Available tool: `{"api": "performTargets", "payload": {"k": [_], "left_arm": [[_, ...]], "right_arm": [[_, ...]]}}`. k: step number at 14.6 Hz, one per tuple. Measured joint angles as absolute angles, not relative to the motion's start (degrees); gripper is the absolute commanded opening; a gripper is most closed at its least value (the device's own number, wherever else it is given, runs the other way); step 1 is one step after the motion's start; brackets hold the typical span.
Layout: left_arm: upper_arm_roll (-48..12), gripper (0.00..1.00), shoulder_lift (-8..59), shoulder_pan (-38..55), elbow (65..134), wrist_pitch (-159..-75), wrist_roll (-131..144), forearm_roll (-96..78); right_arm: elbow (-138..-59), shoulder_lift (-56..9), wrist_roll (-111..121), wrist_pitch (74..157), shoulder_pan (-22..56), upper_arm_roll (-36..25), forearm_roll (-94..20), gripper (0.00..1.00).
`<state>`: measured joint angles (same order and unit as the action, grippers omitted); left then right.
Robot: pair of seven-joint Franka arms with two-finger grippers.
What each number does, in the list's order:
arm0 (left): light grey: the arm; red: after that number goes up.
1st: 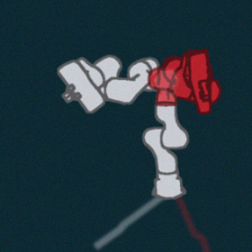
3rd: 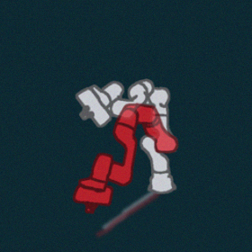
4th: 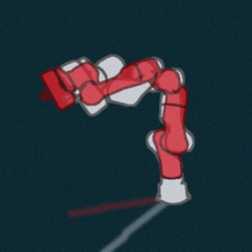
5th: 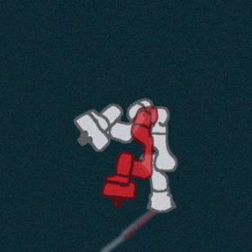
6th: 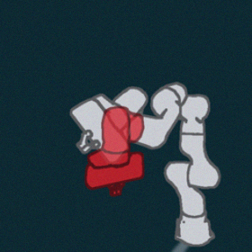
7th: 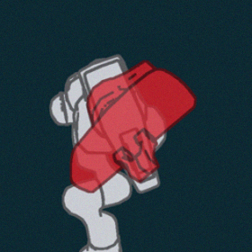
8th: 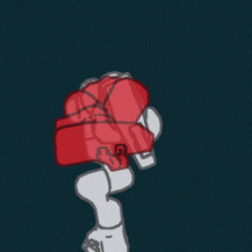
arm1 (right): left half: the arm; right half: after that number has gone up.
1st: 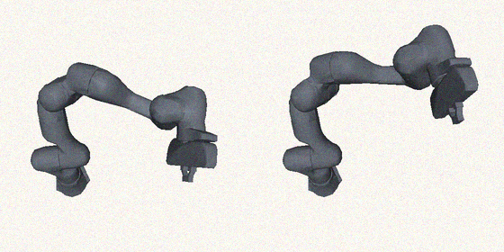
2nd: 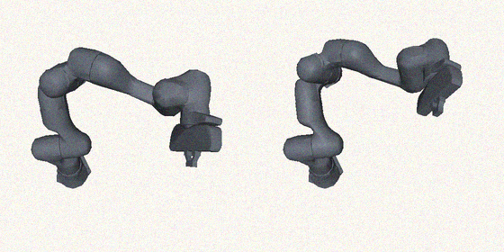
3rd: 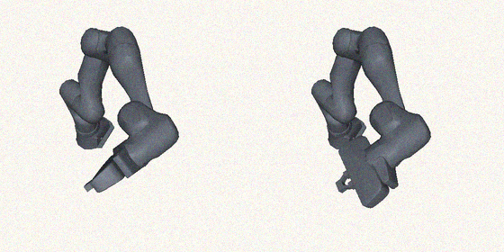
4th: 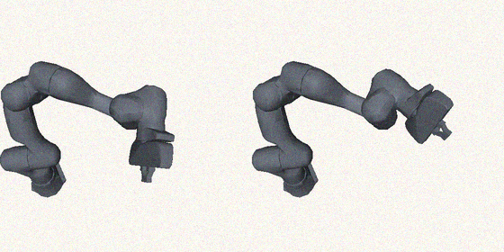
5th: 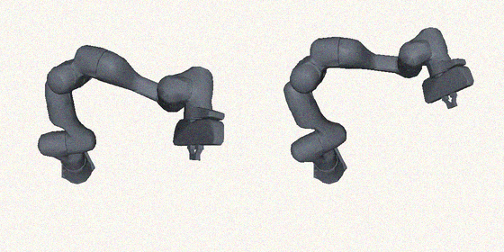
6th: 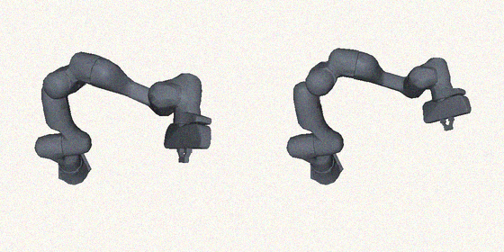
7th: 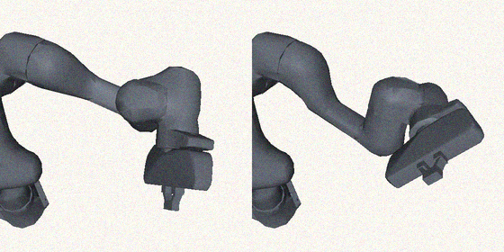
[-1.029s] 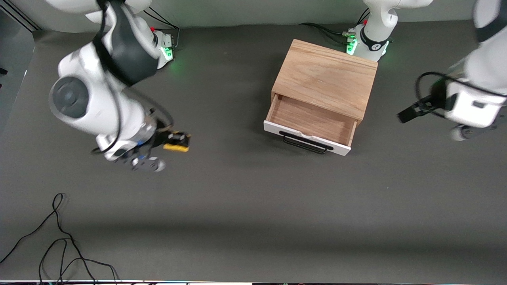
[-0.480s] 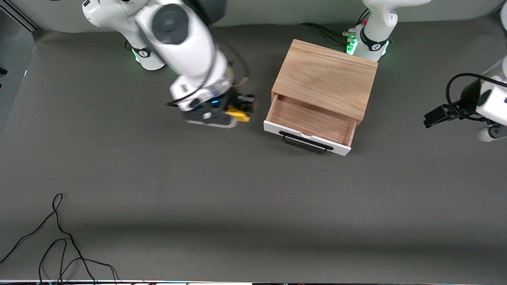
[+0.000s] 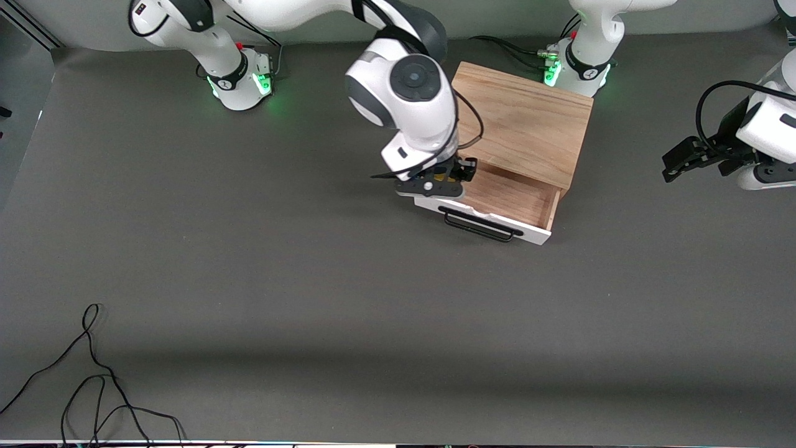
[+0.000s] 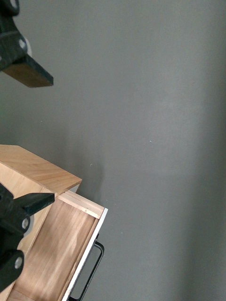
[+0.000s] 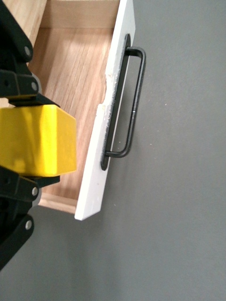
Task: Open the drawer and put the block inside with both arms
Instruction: 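Carry the yellow cube with the right gripper over the open drawer, then lower the cube into the drawer and open the right gripper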
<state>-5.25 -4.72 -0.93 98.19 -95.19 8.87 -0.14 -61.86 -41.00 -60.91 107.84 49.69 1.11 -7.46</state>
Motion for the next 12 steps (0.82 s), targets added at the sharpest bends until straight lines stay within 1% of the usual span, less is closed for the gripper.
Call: {"api": "performTargets", "payload": {"k": [4, 9, 12], "left_arm": [[-5.24, 1.00, -4.68, -0.92, 98.02, -92.84, 3.38, -0.12], [-5.19, 1.00, -4.47, -0.92, 97.38, -93.53, 2.06, -0.06], [-5.33, 1.00, -3.76, -0.76, 95.19, -94.33, 1.83, -0.05]], "right_arm": [[-61.18, -42.39, -62.10, 108.27, 50.37, 1.10, -7.38, 0.16], [-61.12, -44.31, -64.54, 109.02, 51.25, 1.11, -7.11, 0.16], [-60.94, -45.20, -65.13, 109.61, 51.69, 1.10, -6.94, 0.16]]}}
